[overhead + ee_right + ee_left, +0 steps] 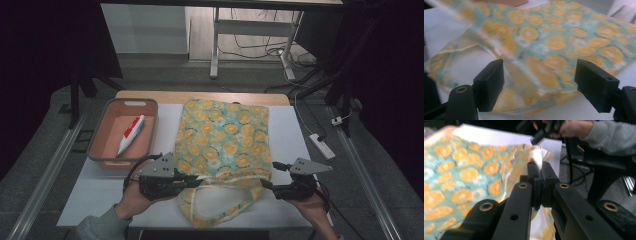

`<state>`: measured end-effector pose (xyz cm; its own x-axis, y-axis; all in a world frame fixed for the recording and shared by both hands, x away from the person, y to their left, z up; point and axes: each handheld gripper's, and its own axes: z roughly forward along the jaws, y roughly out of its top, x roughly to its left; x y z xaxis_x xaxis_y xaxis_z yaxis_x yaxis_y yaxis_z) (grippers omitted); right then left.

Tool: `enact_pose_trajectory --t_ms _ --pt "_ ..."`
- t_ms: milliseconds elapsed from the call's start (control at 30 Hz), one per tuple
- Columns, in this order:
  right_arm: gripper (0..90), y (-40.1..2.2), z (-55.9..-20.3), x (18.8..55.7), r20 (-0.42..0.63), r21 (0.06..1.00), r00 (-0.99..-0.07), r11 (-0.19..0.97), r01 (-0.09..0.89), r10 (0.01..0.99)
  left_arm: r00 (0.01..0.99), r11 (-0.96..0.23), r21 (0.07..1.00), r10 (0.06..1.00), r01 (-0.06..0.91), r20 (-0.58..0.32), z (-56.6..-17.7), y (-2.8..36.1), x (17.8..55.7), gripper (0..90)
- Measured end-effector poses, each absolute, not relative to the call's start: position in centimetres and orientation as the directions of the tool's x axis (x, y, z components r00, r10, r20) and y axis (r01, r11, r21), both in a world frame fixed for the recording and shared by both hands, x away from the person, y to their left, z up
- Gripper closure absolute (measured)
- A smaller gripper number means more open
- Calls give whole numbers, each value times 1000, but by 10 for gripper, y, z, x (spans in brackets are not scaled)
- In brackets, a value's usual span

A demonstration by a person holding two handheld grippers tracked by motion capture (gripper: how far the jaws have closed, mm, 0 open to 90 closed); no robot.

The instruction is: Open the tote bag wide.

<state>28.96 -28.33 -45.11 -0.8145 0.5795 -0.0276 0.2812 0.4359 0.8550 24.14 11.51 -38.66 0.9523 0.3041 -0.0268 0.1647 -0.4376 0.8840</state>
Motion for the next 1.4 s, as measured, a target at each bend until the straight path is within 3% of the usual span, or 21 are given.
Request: enact_pose_trajectory --t_ms 167,233,267,367,433,633,800,900,1000,1100,1333,1400 --pt "229 -247 -452 302 -119 787 -834 564 252 539 943 -400 901 332 170 -31 -376 113 256 875" --pt "277 -235 -456 313 -135 747 -843 613 259 521 932 -397 900 362 182 -29 -376 110 269 875" --pt "356 -229 -459 319 -146 725 -840 635 268 522 929 -396 899 369 186 -30 -377 109 272 874" --pt "705 -220 -468 334 -148 678 -848 676 288 509 919 -402 893 393 203 -32 -382 107 282 873" --pt "889 -219 -470 341 -95 682 -847 654 327 522 914 -413 886 404 210 -28 -386 106 288 873" --pt "899 -218 -448 311 -15 743 -889 600 296 457 902 -419 878 431 230 -31 -393 108 299 872" --pt "899 -210 -421 264 10 797 -948 570 201 319 886 -394 887 463 242 -35 -393 113 305 871" --pt "899 -210 -409 254 23 830 -958 528 179 287 868 -402 882 496 246 -16 -396 111 313 870" --pt "898 -216 -409 263 12 836 -936 509 203 352 863 -405 874 504 269 -32 -401 106 322 867" --pt "899 -230 -424 289 37 814 -882 497 300 470 842 -445 836 537 321 -38 -417 93 339 864" --pt "898 -254 -464 318 129 766 -819 468 440 559 835 -508 768 547 391 -63 -452 76 366 832" --pt "898 -255 -467 321 140 764 -814 462 451 563 830 -507 758 551 410 -80 -459 74 370 768"
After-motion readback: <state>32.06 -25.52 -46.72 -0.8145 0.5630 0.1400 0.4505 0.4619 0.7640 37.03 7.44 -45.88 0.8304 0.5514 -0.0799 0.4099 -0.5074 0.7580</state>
